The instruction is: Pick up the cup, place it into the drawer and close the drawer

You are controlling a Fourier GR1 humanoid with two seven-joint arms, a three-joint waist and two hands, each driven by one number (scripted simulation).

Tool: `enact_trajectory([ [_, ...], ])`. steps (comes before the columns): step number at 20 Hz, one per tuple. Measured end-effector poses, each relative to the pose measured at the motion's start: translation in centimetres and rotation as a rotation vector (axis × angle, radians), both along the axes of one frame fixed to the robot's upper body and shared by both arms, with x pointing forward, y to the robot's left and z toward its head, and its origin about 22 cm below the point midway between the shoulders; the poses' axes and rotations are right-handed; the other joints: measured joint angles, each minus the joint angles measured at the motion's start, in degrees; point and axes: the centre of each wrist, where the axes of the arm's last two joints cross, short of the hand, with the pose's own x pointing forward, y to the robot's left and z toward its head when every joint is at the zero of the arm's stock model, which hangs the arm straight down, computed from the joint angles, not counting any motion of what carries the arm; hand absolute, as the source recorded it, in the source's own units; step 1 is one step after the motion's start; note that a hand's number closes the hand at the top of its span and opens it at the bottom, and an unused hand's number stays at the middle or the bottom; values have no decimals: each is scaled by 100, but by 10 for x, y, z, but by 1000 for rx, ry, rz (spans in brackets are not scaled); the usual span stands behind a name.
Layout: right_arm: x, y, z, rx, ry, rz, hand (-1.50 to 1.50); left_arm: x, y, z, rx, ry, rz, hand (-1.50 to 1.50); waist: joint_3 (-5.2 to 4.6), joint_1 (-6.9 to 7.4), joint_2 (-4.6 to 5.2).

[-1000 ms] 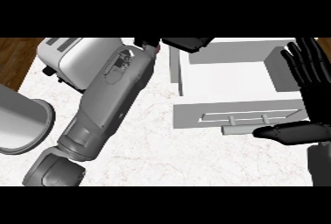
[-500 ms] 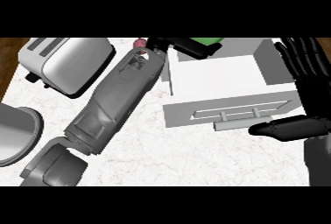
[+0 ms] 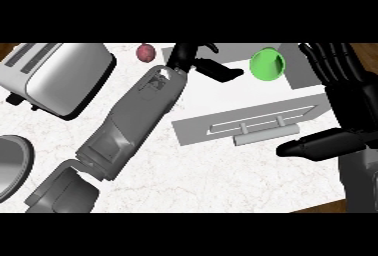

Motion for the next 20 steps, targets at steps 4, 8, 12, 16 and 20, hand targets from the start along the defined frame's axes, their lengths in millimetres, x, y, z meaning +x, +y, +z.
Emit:
enact_trajectory([
  [4,1,10,-2,18,13,105,150,-2,1,-2,-87,-4,-3,-150,-3,-54,20],
  [8,3,25,-1,0,18,278,150,-3,-2,5,-205,-34,-41,-150,-8,-74,37],
  [12,2,32,-4,-84,74,435,150,-3,-4,11,-312,-85,-42,-150,-12,-2,-3],
  [16,-3,29,-8,-300,149,507,-150,-3,-3,10,-373,-117,-4,-150,-14,156,-59],
  [20,-8,25,-12,-482,197,460,-150,-2,-1,9,-405,-123,24,-150,-12,405,-117],
])
